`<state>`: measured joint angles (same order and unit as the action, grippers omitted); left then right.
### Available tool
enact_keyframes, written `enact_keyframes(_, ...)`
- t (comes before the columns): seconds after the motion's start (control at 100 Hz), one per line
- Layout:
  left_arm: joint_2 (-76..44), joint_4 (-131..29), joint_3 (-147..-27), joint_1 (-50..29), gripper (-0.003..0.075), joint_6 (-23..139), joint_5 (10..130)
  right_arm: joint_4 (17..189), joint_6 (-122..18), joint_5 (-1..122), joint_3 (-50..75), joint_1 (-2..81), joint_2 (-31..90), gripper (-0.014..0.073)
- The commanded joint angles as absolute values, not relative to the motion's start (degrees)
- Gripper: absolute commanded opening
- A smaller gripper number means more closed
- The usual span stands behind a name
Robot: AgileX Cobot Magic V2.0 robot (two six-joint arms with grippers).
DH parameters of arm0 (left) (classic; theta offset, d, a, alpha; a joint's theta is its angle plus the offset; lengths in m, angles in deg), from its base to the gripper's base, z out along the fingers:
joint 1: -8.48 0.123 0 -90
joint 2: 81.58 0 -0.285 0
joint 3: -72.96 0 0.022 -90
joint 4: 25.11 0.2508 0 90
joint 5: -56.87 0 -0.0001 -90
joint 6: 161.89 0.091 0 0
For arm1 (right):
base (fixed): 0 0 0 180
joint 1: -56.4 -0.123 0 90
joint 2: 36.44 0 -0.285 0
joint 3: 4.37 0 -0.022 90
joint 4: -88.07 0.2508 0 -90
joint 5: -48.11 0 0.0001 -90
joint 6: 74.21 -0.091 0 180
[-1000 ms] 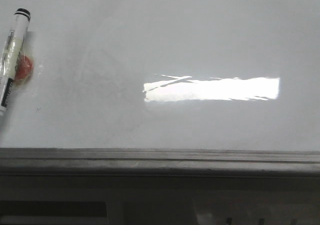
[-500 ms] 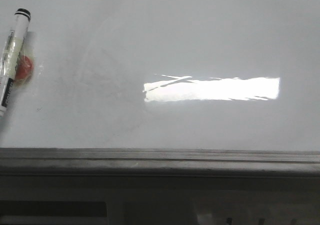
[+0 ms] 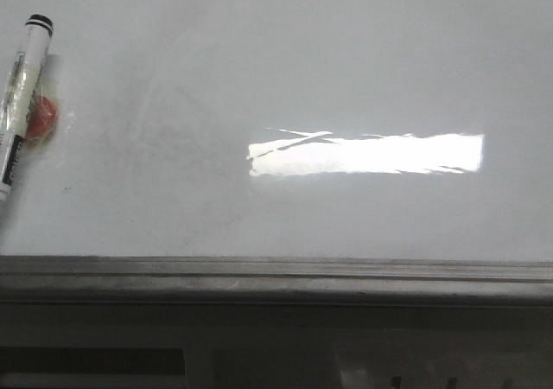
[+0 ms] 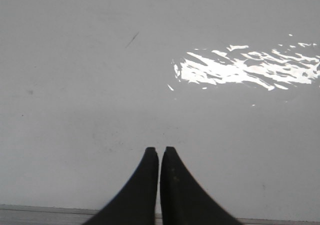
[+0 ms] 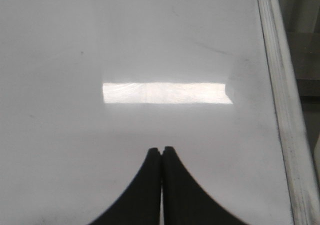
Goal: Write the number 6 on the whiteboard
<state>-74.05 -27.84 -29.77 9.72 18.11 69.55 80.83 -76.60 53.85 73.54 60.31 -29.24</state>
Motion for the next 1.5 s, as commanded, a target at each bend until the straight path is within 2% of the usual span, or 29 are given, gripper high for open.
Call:
enact_keyframes(0.0, -75.7, -28.3, -28.4, 9.8, -0.0020, 17.8, 63.7, 81.2, -76.4, 49.8, 74.3, 60.7, -30.2, -0.0064)
enact_keyframes(1.17, -75.7, -28.6, -28.6, 9.8, -0.0020, 17.8, 61.6, 87.2, -76.4, 53.0, 74.3, 60.7, -29.6, -0.0064)
enact_keyframes(1.49, -71.8, -28.4, -42.8, 9.8, -0.0020, 18.1, 69.5, 89.7, -76.4, 63.5, 66.0, 60.5, -26.6, -0.0064)
